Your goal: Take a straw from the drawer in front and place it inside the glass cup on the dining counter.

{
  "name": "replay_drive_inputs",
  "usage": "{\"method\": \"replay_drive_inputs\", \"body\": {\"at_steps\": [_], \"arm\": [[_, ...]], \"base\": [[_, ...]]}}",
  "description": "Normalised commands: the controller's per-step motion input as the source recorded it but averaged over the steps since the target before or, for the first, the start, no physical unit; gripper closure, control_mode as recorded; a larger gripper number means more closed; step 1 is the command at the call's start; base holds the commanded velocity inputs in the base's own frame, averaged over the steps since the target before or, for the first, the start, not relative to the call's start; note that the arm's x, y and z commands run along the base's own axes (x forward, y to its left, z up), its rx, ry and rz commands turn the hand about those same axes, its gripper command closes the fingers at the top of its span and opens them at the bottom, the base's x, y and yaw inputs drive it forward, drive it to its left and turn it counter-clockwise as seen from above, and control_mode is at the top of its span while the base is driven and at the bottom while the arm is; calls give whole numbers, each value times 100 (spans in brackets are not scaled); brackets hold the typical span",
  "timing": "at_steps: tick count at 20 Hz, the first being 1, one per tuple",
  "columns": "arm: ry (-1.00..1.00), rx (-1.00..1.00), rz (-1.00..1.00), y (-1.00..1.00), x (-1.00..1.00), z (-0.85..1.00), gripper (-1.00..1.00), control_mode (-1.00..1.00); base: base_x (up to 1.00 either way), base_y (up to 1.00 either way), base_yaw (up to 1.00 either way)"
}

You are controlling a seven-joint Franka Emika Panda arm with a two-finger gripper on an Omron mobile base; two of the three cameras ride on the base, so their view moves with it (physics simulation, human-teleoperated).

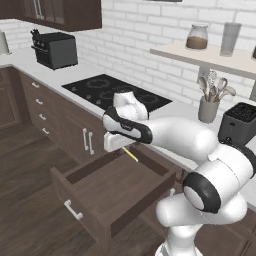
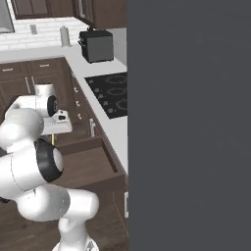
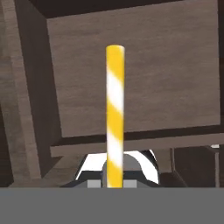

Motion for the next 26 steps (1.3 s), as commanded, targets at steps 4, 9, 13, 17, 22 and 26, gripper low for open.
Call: {"method": "replay_drive_inputs", "body": {"at_steps": [4,9,13,17,22,26], "arm": [[-12,-1,-9,-40,-56,45,100,-100],[-21,0,-7,-40,-65,9,100,-100],[-14,0,-8,-32,-27,0,100,-100],[-3,0,-2,-6,-7,0,100,100],[0,0,0,0,0,0,100,100],[0,0,0,0,0,0,100,100]], "base": [[0,0,0],[0,0,0],[0,0,0],[-46,-4,-3],[-88,43,1],[-100,72,10]]}}
